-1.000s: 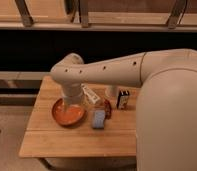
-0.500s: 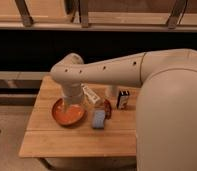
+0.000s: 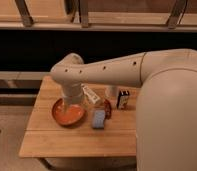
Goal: Place the ceramic cup over the eraser
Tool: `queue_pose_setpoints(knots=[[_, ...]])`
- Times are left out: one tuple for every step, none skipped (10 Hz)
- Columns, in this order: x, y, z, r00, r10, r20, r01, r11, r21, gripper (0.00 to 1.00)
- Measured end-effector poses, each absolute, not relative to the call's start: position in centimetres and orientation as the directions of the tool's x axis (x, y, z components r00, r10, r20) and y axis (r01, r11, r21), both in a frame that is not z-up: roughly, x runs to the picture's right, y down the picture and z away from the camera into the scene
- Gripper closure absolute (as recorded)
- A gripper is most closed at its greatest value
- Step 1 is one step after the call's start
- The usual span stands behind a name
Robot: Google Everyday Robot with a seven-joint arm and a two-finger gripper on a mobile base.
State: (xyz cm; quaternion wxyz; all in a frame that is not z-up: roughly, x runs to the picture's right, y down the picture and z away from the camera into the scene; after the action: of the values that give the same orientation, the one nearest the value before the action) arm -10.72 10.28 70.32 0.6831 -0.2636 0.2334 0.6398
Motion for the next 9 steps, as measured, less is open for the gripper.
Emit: queue_pose_setpoints(knots=[[-10.73,10.27,70.32,0.072,0.751,-0.656,-0.997,0.042,-0.062,0.35],[-10.72,10.27,70.32,0.072,0.751,-0.656,-0.997,0.042,-0.061,0.35],[-10.72,10.26,70.31,0.072,0.751,-0.656,-0.997,0.042,-0.062,0.35],[-10.72,10.26,70.31,0.072,0.751,-0.656,-0.997,0.042,-0.062,0.35],[-10.72,10.27,70.31,0.072,0.751,-0.656,-0.997,0.042,-0.062,0.35],[-10.73,10.26,70.31,0.072,0.751,-0.656,-0.997,0.042,-0.062,0.35],[-10.72,10.22,70.3,0.074,0.753,-0.654,-0.997,0.044,-0.062,0.35],[-10.7,10.12,70.29,0.075,0.755,-0.651,-0.997,0.046,-0.062,0.35],[-10.79,9.38,70.47,0.083,0.775,-0.626,-0.996,0.046,-0.075,0.35]])
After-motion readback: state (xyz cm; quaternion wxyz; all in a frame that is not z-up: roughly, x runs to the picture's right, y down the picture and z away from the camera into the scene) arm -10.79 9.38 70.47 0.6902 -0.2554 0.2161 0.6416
